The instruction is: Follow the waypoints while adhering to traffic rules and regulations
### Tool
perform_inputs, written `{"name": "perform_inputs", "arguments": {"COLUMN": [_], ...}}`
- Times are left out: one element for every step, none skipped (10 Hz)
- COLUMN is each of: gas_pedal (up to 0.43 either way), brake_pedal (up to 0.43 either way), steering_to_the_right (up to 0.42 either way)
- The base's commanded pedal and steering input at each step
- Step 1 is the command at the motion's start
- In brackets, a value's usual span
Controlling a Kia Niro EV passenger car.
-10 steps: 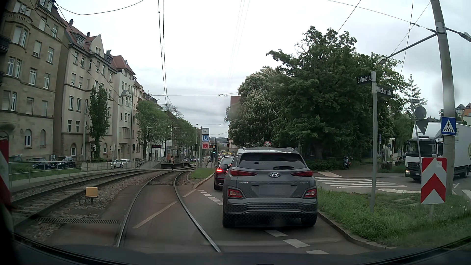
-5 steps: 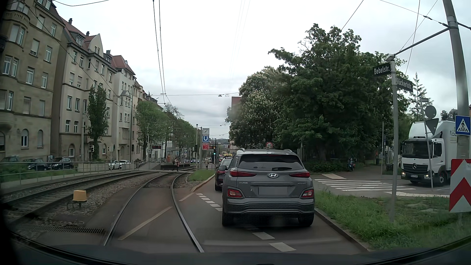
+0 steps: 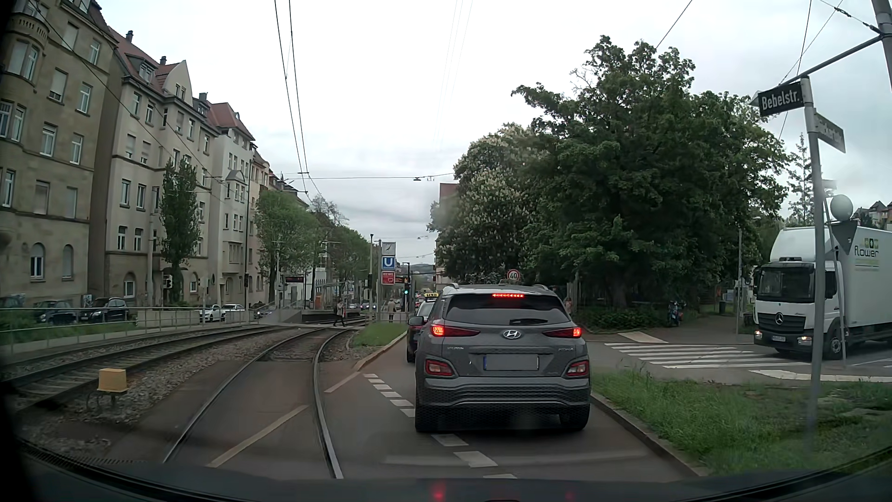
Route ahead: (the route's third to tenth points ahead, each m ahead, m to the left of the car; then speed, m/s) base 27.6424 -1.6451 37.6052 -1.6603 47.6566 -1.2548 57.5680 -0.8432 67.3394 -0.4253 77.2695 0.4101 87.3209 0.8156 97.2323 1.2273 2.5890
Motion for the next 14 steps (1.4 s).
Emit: {"name": "perform_inputs", "arguments": {"gas_pedal": [0.0,0.0,0.0,0.0,0.0,0.0,0.0,0.0,0.0,0.0,0.0,0.0,0.0,0.0], "brake_pedal": [0.0,0.0,0.0,0.061,0.104,0.122,0.128,0.152,0.177,0.177,0.177,0.177,0.177,0.177], "steering_to_the_right": [-0.006,-0.004,-0.004,-0.002,0.003,0.006,0.007,0.007,0.006,0.001,-0.01,-0.014,-0.017,-0.022]}}
